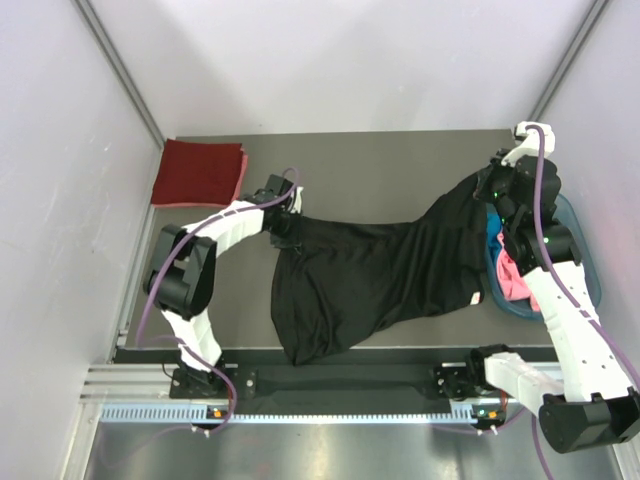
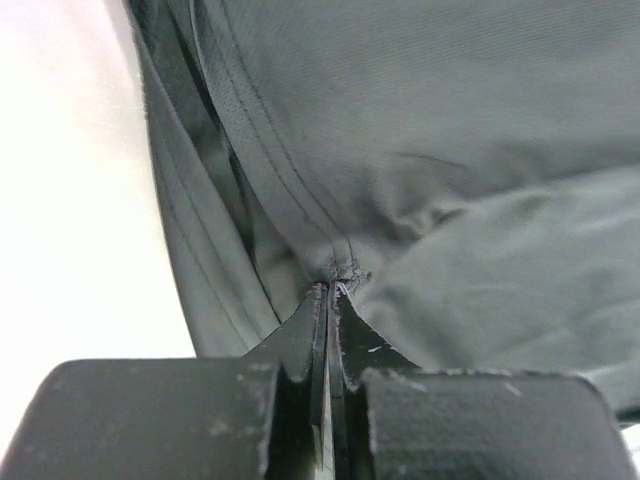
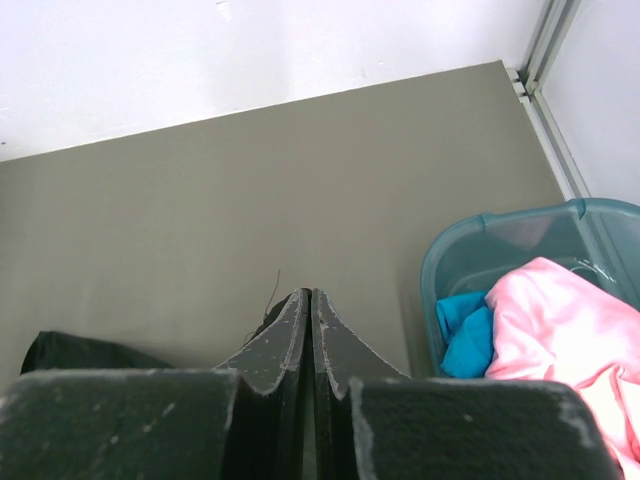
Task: Fold and stack the t-shirts
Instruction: Flatten the tshirt out
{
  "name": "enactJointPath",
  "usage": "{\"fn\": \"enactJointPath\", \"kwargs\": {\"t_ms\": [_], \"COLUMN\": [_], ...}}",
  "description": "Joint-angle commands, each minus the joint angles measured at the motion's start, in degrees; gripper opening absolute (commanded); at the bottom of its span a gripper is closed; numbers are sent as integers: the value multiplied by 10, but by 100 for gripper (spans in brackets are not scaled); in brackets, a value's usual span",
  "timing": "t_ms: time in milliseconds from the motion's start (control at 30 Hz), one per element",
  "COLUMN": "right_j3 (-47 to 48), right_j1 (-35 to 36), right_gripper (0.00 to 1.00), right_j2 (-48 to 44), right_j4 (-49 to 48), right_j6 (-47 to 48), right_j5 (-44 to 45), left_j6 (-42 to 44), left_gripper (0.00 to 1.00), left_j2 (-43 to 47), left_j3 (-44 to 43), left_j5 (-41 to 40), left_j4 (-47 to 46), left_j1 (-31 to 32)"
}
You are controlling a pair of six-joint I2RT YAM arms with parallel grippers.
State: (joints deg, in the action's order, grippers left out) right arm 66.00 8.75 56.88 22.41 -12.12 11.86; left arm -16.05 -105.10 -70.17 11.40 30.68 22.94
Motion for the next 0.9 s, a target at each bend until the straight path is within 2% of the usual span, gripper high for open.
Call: {"fn": "enactJointPath", "kwargs": {"t_ms": [0, 267, 300, 333, 433, 533, 567, 633, 667, 733, 867], "right_j3": [21, 40, 45, 58, 107, 176, 183, 203, 215, 256, 280], "right_j1": [-8, -8, -8, -8, -13, -13, -13, -14, -14, -14, -13], "right_gripper": [0, 0, 0, 0, 0, 0, 0, 0, 0, 0, 0], "right_j2": [-15, -16, -14, -12, -8, -1, -7, -26, -30, -40, -78], "right_j4": [-8, -1, -2, -4, -14, -11, -24, -61, -63, -55, -80], "right_j6": [-4, -16, -10, -8, -1, 7, 9, 10, 9, -1, -28], "right_j5": [-3, -1, 0, 6, 13, 2, -4, -5, -4, 4, -19], "left_j6": [-22, -21, -17, -14, -6, 9, 15, 21, 25, 29, 20], "left_gripper": [0, 0, 0, 0, 0, 0, 0, 0, 0, 0, 0], "left_j2": [85, 157, 167, 176, 219, 245, 242, 232, 228, 242, 300], "left_j3": [-24, -67, -79, -92, -165, -275, -353, -436, -505, -563, -568], "left_j5": [-31, -80, -96, -148, -217, -252, -278, -297, -308, -312, -298], "left_j4": [0, 41, 57, 65, 76, 93, 109, 154, 164, 170, 147], "left_j1": [4, 4, 4, 3, -6, -11, -11, -11, -12, -11, -11]}}
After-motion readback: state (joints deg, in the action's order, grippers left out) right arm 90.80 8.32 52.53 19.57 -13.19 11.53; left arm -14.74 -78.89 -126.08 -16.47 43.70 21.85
